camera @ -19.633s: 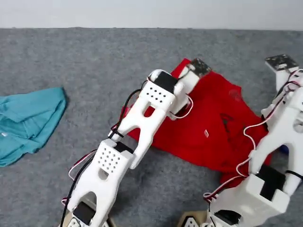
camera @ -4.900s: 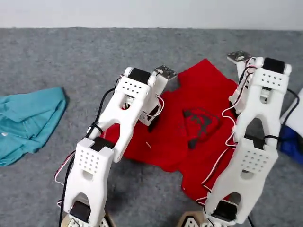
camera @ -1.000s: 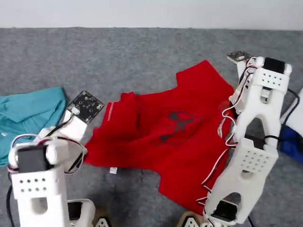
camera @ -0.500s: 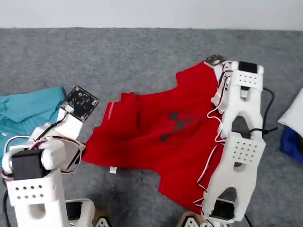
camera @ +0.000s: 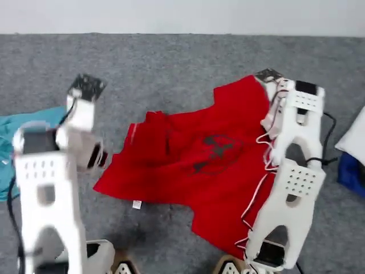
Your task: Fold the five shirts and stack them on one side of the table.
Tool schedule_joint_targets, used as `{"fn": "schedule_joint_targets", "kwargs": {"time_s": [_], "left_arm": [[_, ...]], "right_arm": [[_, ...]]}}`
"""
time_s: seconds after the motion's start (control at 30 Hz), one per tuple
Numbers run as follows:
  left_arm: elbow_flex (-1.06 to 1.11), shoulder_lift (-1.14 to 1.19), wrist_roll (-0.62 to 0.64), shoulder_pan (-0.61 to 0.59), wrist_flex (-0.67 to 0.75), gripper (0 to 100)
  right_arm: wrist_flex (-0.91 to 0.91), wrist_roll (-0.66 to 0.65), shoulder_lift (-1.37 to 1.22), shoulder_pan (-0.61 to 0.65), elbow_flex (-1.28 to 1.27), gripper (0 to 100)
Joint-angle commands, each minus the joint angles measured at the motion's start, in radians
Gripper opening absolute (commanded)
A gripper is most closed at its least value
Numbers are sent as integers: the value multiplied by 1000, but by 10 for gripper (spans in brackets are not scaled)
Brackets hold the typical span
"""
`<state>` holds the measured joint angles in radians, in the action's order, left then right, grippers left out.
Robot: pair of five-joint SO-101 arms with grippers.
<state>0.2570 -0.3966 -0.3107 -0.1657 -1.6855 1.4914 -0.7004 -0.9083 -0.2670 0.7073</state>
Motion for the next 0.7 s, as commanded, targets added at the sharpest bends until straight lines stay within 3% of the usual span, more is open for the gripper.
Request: {"fn": "schedule_joint_targets", "kwargs": {"time_s": [0.0,0.1,0.23,0.5,0.67], "left_arm": [[-222,249,63,46,-28,148],[-414,436,138,97,-69,148],[-638,663,245,153,-69,148],[-1135,1053,456,285,-69,174],[-1359,1226,496,324,-69,185]], "right_arm": [[1,-3,8,-119,6,8],[31,-2,33,-185,6,9],[168,-6,76,-163,6,17],[305,-9,223,-58,0,324],[306,-8,269,-42,-2,322]]}}
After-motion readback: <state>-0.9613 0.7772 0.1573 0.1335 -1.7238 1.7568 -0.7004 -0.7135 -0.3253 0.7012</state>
